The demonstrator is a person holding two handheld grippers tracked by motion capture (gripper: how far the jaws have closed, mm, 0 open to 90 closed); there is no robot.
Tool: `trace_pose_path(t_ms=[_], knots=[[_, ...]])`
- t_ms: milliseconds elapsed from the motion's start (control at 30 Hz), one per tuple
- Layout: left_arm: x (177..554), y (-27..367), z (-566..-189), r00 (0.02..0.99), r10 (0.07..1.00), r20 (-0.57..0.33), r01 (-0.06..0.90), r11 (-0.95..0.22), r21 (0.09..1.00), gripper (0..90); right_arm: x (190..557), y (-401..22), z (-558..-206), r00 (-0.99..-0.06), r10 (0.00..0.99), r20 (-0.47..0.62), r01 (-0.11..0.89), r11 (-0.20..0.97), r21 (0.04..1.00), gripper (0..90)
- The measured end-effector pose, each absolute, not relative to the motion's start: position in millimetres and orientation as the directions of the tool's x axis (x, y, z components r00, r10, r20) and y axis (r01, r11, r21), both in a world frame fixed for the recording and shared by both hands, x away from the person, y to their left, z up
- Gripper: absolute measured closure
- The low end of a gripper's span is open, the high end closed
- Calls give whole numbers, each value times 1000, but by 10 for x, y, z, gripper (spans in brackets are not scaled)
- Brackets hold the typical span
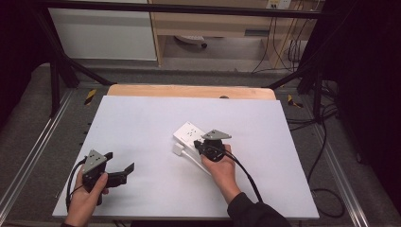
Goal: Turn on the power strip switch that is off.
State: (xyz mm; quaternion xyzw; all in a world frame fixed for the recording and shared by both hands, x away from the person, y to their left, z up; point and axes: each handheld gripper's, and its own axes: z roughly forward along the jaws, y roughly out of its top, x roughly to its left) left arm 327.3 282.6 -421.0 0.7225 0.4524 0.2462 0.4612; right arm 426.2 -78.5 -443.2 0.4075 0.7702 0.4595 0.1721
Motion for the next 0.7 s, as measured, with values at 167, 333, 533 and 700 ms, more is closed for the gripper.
trace_pose_path(t_ms=[167,333,533,700], knots=[[3274,2825,-4210,469,881,-61,426,-166,889,65,4265,-801,-4413,-608,783,129,467,222,856,900],[3273,2826,-4210,470,881,-61,426,-166,889,65,4261,-804,-4395,-610,782,126,452,213,866,885],[3273,2826,-4211,470,881,-62,427,-165,889,65,4260,-811,-4380,-606,785,131,449,202,870,852],[3273,2826,-4211,469,881,-60,426,-166,889,65,4261,-820,-4364,-603,786,137,446,190,875,809]])
